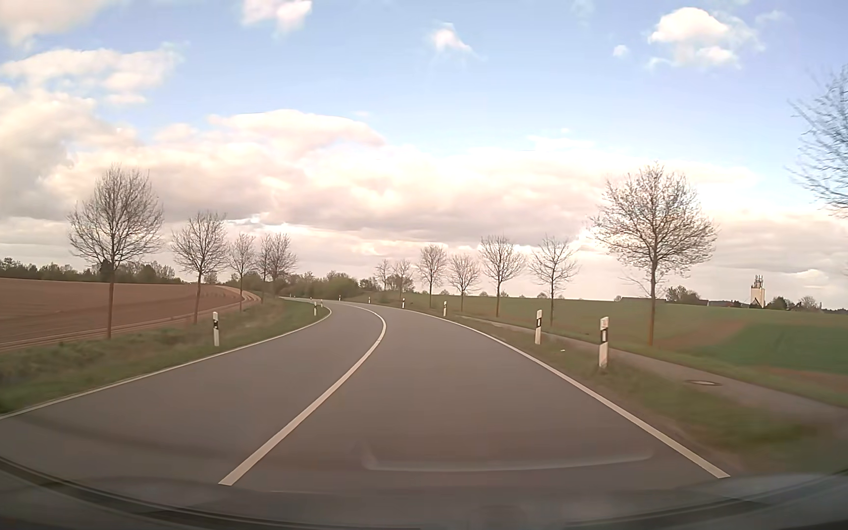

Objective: Follow the waypoints while adhering to traffic rules and regulations

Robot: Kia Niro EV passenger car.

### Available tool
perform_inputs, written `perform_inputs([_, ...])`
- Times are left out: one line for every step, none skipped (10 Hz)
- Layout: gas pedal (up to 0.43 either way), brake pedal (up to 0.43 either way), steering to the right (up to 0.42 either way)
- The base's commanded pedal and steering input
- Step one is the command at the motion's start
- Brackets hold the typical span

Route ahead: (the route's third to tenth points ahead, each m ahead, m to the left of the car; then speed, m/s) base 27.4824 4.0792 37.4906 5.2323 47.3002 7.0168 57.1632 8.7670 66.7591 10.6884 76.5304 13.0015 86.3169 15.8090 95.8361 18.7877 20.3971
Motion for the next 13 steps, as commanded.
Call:
perform_inputs([0.138,0.000,-0.019])
perform_inputs([0.138,0.000,-0.019])
perform_inputs([0.138,0.000,-0.020])
perform_inputs([0.138,0.000,-0.022])
perform_inputs([0.138,0.000,-0.027])
perform_inputs([0.138,0.000,-0.028])
perform_inputs([0.138,0.000,-0.028])
perform_inputs([0.138,0.000,-0.027])
perform_inputs([0.130,0.000,-0.026])
perform_inputs([0.130,0.000,-0.025])
perform_inputs([0.130,0.000,-0.024])
perform_inputs([0.118,0.000,-0.024])
perform_inputs([0.118,0.000,-0.024])
